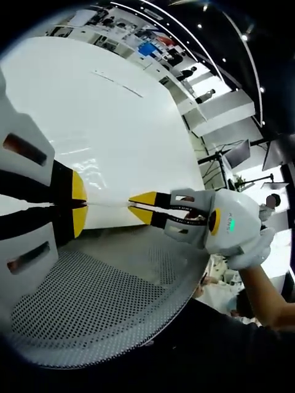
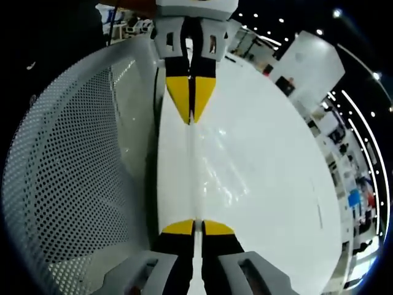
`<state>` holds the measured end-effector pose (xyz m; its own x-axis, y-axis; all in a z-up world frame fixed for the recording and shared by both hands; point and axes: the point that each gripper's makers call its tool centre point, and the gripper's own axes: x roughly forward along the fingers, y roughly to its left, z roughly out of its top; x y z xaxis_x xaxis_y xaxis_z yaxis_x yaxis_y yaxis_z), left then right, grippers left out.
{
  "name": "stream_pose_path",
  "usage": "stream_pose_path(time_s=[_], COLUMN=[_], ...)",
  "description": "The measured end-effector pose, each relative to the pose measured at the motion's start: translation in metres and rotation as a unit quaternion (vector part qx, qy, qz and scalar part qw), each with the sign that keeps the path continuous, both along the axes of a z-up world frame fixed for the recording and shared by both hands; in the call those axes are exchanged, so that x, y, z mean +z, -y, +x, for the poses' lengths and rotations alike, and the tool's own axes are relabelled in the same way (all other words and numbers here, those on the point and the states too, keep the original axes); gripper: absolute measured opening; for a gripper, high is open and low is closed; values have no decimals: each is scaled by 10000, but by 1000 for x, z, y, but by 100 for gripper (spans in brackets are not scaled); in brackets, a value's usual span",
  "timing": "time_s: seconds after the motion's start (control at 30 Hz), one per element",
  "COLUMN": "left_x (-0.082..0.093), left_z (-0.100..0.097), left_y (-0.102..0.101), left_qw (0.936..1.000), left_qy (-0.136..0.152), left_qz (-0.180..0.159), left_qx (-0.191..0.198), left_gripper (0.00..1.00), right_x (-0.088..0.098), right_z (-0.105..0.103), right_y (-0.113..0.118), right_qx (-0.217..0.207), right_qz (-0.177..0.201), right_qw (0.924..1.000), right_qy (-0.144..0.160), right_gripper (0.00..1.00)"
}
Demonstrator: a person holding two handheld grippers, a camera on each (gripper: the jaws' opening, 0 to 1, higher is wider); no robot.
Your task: Open the resealable bag by pulling the two sides of the seal apart until the entire bag opening is separated and visibly accessible.
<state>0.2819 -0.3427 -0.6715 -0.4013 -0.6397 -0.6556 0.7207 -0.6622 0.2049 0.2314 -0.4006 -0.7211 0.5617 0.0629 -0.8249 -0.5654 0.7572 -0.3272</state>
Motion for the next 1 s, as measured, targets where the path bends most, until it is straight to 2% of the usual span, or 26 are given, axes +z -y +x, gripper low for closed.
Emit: stream_pose_path(time_s=[0.33,0.5,0.73,0.77,0.83,0.9,0.97,1.0], left_x=[7,10,7,6,5,5,3,3], left_z=[1,4,0,0,0,2,3,4], left_y=[-3,-4,-6,-6,-7,-7,-8,-7], left_qw=[9999,10000,9999,9999,9999,9999,9998,9998], left_qy=[102,37,101,112,116,133,154,192], left_qz=[-35,-58,-3,2,36,16,38,9], left_qx=[-39,16,-73,-87,-103,-104,-108,-81], left_gripper=[0,0,0,0,0,0,0,0], right_x=[-1,1,-3,-4,-6,-4,-3,0], right_z=[-3,-6,-5,-5,-5,-3,-2,0], right_y=[2,3,2,3,0,4,3,5], right_qx=[-72,-153,-111,-148,-386,-621,-824,-949], right_qz=[33,90,-61,-60,224,276,481,509], right_qw=[10000,9998,9999,9999,9990,9977,9954,9941], right_qy=[1,32,-43,-43,-71,18,29,162], right_gripper=[0,0,0,0,0,0,1,4])
